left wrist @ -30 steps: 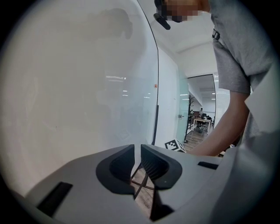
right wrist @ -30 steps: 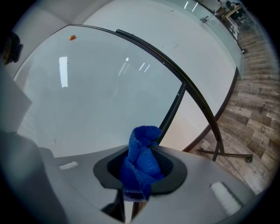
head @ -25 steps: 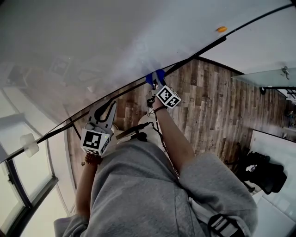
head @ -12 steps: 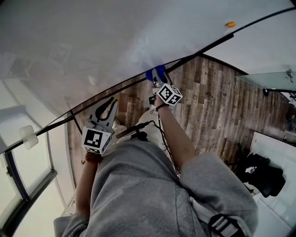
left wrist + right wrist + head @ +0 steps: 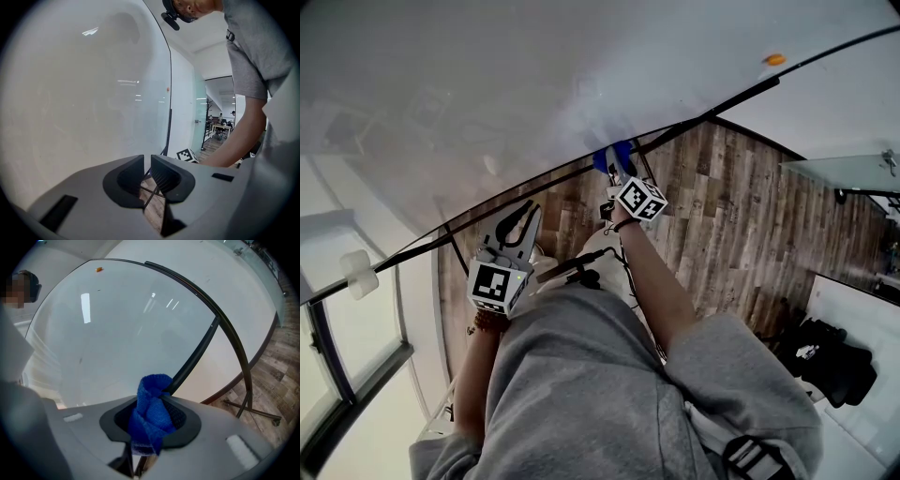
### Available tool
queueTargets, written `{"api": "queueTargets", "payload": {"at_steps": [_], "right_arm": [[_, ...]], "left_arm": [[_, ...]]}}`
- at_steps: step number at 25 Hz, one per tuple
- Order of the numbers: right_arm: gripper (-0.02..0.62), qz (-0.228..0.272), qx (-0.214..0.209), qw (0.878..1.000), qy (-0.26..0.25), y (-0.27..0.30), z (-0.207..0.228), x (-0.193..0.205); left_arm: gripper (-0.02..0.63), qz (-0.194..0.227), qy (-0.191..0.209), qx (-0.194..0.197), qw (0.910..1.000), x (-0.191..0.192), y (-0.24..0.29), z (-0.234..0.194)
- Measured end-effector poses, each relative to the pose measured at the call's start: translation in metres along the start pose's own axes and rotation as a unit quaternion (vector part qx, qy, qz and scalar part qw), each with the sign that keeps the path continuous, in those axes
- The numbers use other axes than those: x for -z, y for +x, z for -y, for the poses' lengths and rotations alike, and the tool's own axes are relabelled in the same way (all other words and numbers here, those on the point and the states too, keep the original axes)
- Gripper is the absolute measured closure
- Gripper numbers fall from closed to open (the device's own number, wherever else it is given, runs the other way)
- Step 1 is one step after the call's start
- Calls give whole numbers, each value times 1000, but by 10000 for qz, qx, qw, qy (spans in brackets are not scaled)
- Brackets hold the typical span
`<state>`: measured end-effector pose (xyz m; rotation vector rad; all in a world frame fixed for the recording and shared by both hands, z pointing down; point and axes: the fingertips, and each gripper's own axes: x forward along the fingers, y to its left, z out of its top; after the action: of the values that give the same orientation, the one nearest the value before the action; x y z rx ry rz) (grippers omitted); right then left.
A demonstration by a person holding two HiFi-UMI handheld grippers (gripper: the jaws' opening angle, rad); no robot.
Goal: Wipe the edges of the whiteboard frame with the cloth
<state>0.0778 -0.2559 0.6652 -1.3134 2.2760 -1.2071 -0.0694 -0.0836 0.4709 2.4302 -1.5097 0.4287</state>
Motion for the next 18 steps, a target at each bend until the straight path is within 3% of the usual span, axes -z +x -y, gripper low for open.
{"api": "queueTargets", "payload": {"at_steps": [18], "right_arm": [[489,6,143,9998,158,2,-21,27]], "left_arm": [[555,97,41,-97,9999,10,-19,-21]]}}
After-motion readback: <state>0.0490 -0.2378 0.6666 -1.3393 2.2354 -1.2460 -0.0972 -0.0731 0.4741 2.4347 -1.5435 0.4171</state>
